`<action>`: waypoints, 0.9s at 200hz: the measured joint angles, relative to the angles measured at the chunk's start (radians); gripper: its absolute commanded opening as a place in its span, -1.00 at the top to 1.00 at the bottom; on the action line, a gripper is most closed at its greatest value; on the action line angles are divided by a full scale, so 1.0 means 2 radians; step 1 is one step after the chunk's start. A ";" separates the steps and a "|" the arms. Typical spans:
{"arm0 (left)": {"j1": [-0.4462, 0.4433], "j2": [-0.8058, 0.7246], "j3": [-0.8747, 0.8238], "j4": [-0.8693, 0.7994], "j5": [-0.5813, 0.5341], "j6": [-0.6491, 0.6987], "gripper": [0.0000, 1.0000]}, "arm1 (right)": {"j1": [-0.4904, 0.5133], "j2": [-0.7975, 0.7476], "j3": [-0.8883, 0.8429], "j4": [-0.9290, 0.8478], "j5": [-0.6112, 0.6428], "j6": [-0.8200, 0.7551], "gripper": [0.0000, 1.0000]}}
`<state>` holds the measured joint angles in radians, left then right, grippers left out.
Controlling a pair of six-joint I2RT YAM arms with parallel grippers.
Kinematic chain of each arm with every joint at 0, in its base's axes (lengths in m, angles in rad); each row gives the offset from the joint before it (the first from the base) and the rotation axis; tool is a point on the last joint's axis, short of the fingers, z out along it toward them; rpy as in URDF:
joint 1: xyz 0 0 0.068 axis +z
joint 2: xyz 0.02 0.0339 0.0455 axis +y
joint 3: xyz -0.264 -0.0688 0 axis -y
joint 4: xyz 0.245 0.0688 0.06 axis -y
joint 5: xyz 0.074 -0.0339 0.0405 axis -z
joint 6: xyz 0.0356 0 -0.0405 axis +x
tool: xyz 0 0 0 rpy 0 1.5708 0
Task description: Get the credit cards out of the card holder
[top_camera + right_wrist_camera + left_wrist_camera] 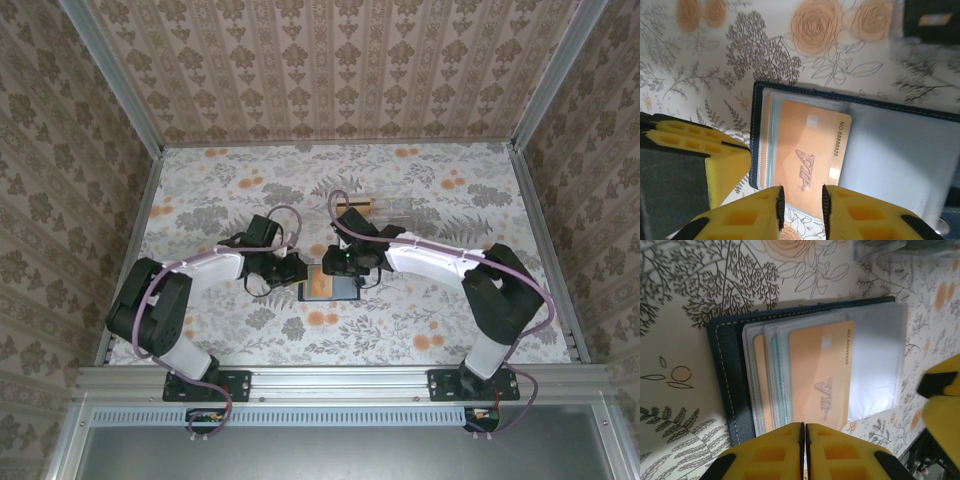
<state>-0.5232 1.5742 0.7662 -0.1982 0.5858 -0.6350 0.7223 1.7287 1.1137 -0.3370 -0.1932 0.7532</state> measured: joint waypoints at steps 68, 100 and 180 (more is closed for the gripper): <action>-0.010 0.032 0.005 -0.007 -0.014 0.000 0.88 | -0.026 0.037 -0.045 0.053 -0.056 0.045 0.51; -0.010 0.033 0.007 -0.011 -0.016 0.000 0.94 | -0.031 0.038 -0.057 0.077 -0.072 0.056 0.56; -0.010 0.033 0.010 -0.019 -0.019 0.000 1.00 | -0.037 0.051 -0.066 0.119 -0.108 0.073 1.00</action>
<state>-0.5438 1.6405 0.7864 -0.2363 0.5480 -0.6346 0.6487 1.8305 0.9821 -0.0982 -0.4099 0.8993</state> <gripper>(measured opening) 0.048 0.061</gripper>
